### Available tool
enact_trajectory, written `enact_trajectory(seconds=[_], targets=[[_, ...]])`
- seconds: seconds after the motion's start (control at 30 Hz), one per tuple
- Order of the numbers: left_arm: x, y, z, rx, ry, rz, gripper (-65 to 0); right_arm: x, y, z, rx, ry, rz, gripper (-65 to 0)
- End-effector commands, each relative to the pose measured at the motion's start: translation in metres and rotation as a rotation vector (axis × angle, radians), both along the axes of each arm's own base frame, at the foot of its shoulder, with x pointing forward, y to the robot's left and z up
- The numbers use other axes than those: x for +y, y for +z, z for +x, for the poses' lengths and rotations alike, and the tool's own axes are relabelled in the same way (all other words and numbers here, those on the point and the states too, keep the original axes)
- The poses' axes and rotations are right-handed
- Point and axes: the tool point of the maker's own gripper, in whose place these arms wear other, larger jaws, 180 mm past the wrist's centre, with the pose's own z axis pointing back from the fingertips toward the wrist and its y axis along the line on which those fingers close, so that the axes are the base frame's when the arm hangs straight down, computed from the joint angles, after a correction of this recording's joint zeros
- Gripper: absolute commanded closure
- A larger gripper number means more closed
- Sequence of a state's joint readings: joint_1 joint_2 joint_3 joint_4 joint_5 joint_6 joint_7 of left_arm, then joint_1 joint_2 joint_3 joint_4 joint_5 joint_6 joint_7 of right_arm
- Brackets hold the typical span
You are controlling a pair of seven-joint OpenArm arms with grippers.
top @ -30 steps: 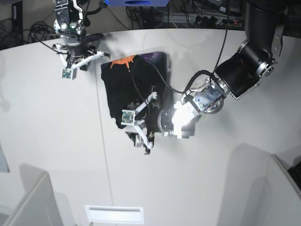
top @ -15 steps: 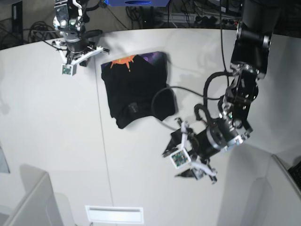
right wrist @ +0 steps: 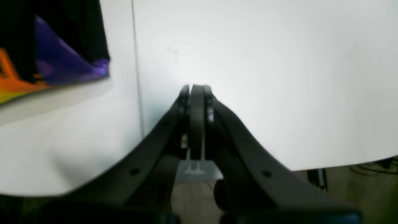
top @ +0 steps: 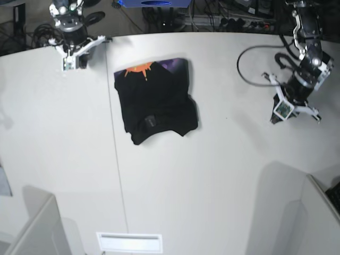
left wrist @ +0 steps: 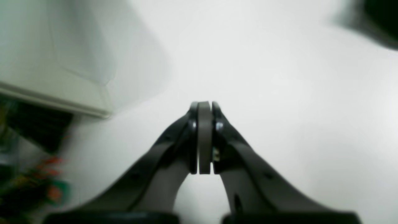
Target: Fold the T-shirt properly
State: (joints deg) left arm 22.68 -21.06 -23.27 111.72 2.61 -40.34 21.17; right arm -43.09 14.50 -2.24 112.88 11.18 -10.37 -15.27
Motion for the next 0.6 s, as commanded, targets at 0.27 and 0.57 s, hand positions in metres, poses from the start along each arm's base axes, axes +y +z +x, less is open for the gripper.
enact_trajectory(seconds=[0.27,0.57], targets=[[-0.037,-0.036,-0.125,0.177,-0.067,-0.255,0.0,0.0,0.022,-0.042,-0.11,0.049,-0.021,0.0],[-0.021,-0.062,-0.222,0.428,0.049,-0.253,0.0,0.002,0.004,-0.124,0.117,0.052,-0.01,0.0]])
